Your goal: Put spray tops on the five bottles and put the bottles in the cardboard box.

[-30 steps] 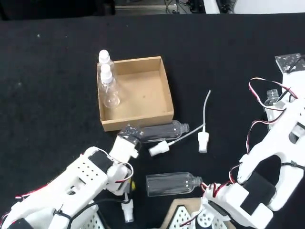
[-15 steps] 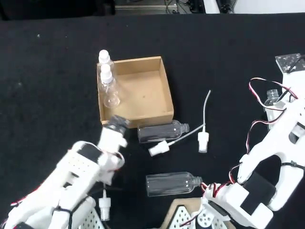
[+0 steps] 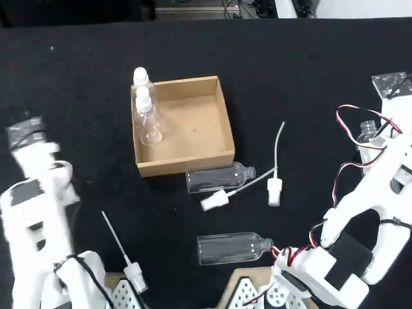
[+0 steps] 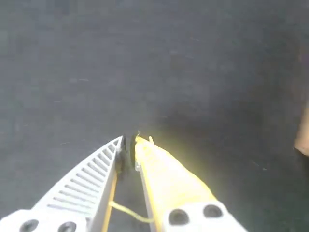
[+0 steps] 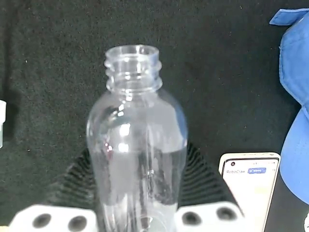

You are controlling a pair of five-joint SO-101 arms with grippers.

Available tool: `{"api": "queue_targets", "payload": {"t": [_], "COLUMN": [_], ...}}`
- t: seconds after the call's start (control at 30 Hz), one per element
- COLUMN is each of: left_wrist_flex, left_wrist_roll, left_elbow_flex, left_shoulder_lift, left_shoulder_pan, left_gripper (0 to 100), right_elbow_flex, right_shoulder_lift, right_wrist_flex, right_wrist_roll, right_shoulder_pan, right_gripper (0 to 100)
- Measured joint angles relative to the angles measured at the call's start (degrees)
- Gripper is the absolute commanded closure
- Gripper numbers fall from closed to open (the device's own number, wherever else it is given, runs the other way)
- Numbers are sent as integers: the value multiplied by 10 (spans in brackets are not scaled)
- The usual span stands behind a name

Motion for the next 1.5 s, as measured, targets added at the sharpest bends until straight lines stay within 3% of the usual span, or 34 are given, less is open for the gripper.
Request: {"api": "queue_targets", "payload": {"t": [0.07,0.17,0.37,0.43,0.53,0.6,0.7,0.97,1.13,1.4,1.5], "left_wrist_flex": [3,54,215,253,277,278,259,118,74,70,74], "left_wrist_roll": [-30,-147,-542,-644,-706,-716,-716,-636,-556,-406,-385], "left_elbow_flex": [-9,-25,-34,-34,-26,-4,33,134,142,141,135], "left_shoulder_lift": [0,0,0,0,0,0,0,-1,0,0,0], "left_shoulder_pan": [-32,-22,108,149,199,230,275,360,370,372,372], "left_gripper": [970,970,968,918,762,732,762,768,772,773,773], "right_elbow_flex": [0,0,0,0,0,0,0,0,0,0,0], "right_shoulder_lift": [0,0,0,0,0,0,0,0,0,0,0], "right_wrist_flex": [0,0,0,0,0,0,0,0,0,0,0], "right_wrist_roll": [0,0,0,0,0,0,0,0,0,0,0], "right_shoulder_pan": [0,0,0,0,0,0,0,0,0,0,0], "right_gripper": [987,987,987,987,987,987,987,987,987,987,987]}}
